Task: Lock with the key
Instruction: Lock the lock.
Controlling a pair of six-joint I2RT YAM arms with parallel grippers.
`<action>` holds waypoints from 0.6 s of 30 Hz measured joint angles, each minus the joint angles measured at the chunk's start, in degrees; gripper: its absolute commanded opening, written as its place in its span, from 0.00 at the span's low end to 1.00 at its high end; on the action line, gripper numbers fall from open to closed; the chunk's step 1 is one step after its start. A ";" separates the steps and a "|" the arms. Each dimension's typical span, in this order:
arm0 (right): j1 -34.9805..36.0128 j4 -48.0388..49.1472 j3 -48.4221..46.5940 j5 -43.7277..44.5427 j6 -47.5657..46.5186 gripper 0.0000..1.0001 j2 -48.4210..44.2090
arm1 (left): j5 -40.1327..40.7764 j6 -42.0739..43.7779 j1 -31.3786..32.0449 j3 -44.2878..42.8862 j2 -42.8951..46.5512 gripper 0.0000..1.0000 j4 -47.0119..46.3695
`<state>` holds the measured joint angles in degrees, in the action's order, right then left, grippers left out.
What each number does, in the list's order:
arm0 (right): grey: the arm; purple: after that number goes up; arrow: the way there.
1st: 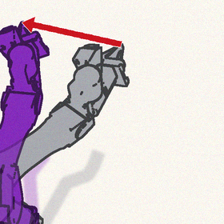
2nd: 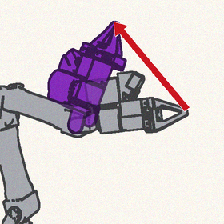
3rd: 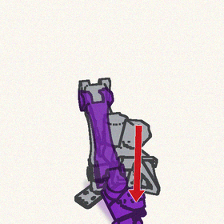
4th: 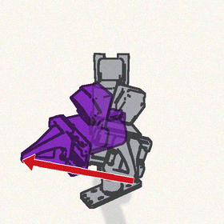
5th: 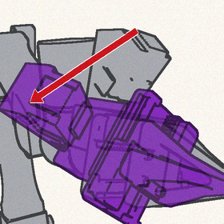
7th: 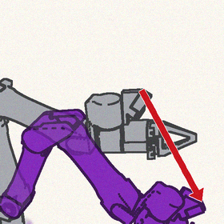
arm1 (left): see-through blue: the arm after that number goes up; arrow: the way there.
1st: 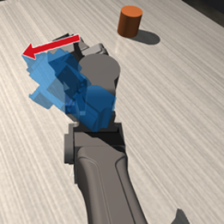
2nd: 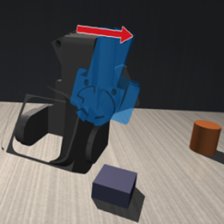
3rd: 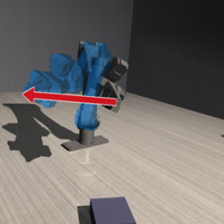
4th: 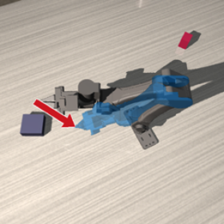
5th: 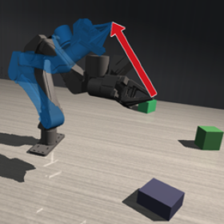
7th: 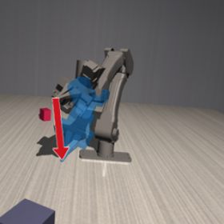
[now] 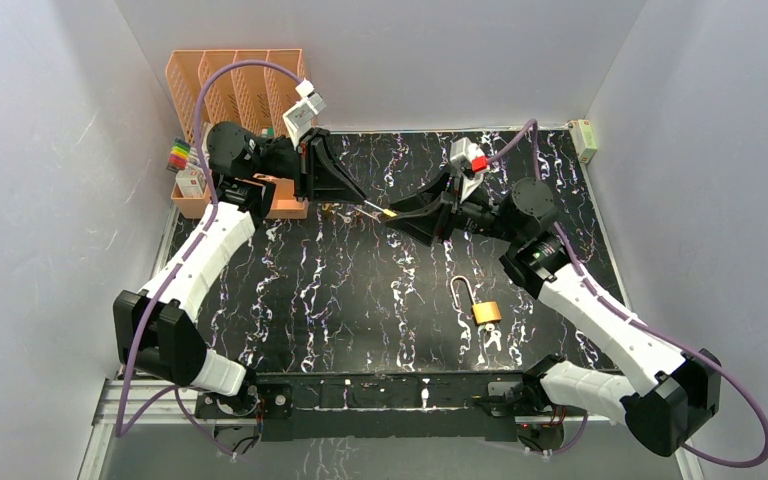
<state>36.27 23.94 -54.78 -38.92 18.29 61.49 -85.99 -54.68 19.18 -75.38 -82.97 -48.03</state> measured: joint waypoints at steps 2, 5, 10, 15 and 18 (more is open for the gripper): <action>0.39 0.24 -0.44 -0.25 0.23 0.44 0.60 | 0.08 0.00 0.00 -0.02 -0.08 0.00 -0.02; 0.87 0.27 -0.98 -0.45 0.69 0.31 1.27 | 0.13 0.03 0.00 -0.02 -0.08 0.00 -0.04; 1.36 0.09 -1.84 -1.09 1.45 0.00 2.16 | 0.81 0.07 -0.12 -0.09 -0.10 0.01 -0.19; 1.32 -2.65 -4.64 -1.79 1.58 0.00 3.73 | 0.83 0.19 -0.43 -0.22 -0.03 0.98 -0.87; 1.20 -6.47 -7.34 -1.70 0.45 0.00 4.50 | 0.94 0.08 -1.65 -0.19 0.30 0.98 -0.34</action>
<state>37.47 17.47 -62.12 -40.62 18.74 65.99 -85.04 -54.60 17.53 -75.57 -82.66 -48.38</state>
